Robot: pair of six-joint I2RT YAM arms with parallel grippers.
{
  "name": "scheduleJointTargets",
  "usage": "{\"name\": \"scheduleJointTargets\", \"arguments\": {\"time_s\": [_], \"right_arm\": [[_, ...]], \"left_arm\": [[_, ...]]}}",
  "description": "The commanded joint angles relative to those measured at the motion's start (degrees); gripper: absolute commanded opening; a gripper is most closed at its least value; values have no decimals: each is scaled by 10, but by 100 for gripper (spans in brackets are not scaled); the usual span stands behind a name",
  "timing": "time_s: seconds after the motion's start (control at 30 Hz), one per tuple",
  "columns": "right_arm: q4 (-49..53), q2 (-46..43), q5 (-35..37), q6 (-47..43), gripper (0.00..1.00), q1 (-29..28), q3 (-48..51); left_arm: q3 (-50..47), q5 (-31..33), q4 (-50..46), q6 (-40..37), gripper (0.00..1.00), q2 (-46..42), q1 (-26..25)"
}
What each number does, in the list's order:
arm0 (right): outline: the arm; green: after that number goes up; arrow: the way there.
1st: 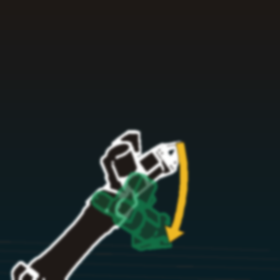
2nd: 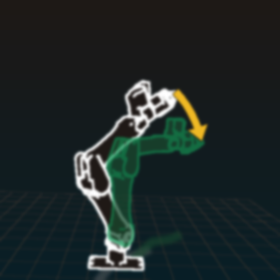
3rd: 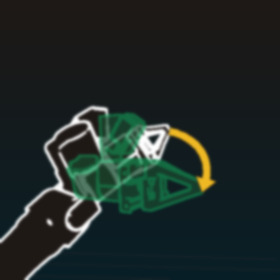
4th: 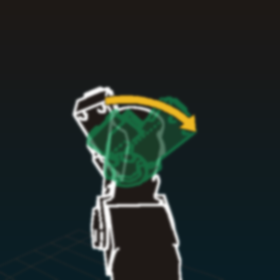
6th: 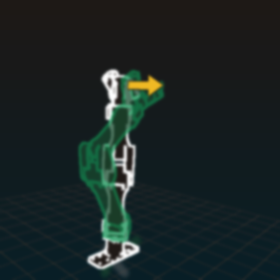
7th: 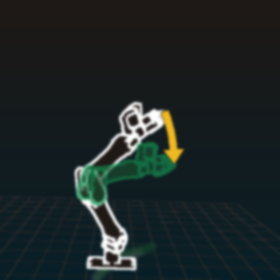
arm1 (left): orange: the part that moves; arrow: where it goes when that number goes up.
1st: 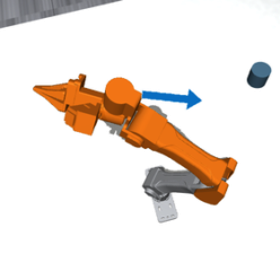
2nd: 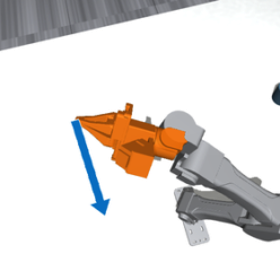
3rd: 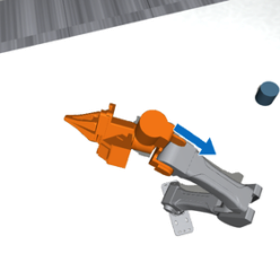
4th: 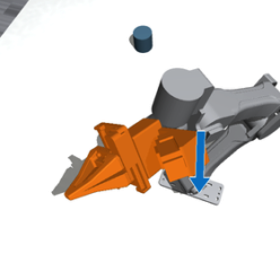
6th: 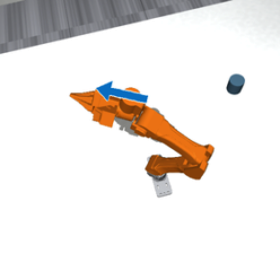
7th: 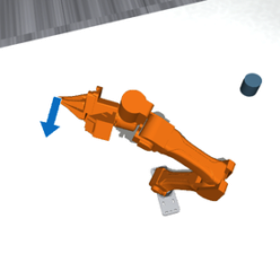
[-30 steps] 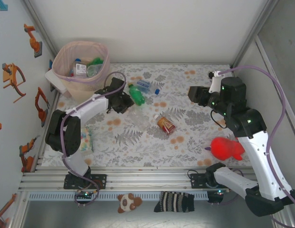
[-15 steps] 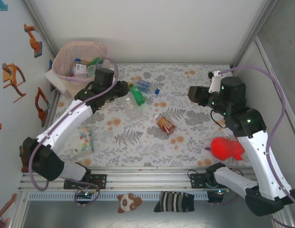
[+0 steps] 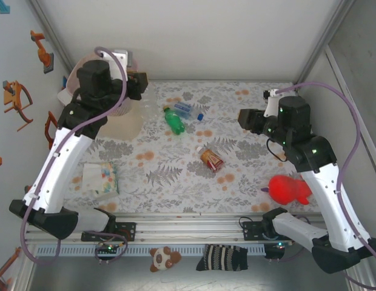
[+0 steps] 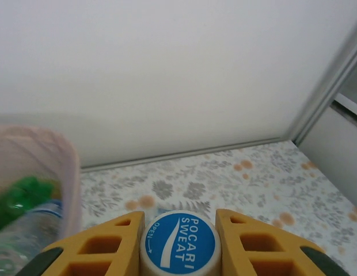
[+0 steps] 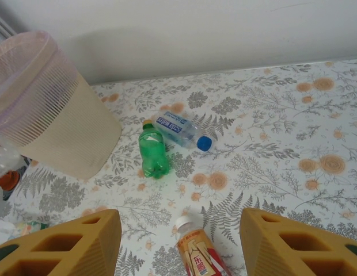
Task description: Put the plastic bottles in the bin
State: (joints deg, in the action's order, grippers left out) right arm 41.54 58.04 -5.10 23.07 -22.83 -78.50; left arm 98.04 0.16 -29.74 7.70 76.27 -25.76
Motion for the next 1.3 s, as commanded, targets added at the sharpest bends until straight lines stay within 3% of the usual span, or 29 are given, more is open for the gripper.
{"name": "scheduleJointTargets", "arguments": {"time_s": [0.0, 0.63, 0.87, 1.27], "right_arm": [[-15, 2, -3, -3, 56, -4, -14], [-31, 15, -12, 5, 56, -4, -9], [-34, 16, -16, 5, 56, -4, -5], [-36, 14, -15, 1, 56, -4, 0]], "left_arm": [[53, 23, -40, -72, 22, 12, 27], [356, 29, -188, -153, 19, 222, 205], [375, -41, -227, -145, 18, 291, 254], [372, -112, -305, -138, 18, 373, 266]]}}
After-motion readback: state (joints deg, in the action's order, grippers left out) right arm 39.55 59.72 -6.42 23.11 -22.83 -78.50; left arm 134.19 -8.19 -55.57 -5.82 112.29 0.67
